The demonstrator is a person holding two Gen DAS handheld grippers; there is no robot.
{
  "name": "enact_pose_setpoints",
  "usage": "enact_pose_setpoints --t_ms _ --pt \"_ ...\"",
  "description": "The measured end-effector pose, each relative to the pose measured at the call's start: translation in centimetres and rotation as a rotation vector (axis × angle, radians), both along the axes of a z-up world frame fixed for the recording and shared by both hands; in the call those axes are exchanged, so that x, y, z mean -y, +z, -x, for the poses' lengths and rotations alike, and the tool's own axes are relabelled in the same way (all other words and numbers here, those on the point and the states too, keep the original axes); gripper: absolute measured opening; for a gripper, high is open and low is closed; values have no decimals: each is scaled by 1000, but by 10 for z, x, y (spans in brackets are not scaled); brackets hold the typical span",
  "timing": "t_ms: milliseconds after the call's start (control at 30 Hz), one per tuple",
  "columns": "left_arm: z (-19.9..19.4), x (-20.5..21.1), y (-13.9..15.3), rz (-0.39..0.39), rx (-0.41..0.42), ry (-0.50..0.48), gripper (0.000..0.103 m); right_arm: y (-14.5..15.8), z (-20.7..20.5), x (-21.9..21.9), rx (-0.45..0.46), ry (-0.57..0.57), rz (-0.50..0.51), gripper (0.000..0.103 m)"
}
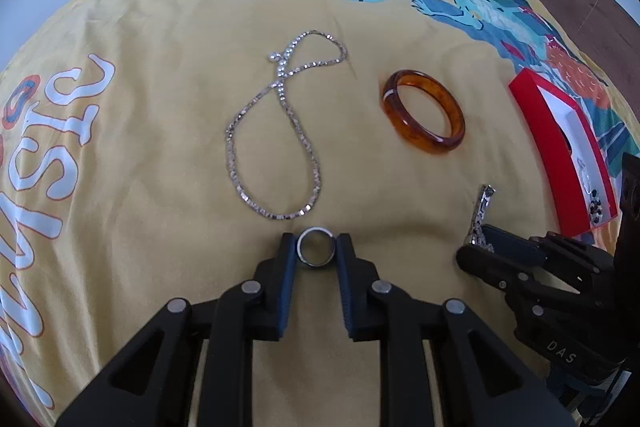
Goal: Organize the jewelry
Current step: 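Grasp the small silver ring with the left tool while the right tool grasps the silver watch, then carry the ring and watch into the red box and open both tools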
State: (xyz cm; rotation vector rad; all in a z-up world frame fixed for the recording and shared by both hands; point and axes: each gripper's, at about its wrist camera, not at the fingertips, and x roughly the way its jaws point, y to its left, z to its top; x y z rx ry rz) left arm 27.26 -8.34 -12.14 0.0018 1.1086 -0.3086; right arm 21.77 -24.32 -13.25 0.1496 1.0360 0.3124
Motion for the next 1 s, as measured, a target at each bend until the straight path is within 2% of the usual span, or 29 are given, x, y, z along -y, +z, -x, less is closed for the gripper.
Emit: enact_pose_setpoints --t_ms 133,433,800,1000 --pt "7 -1 5 7 0 -3 19 3 6 1 1 4 6 24" --pt "34 -14 29 24 14 5 19 20 35 -7 5 7 -9 24" --pt "75 -25 70 33 67 -1 19 67 86 -13 59 -14 -44 24" --pt "93 -17 87 45 85 -23 19 91 107 -7 104 -35 -50 24"
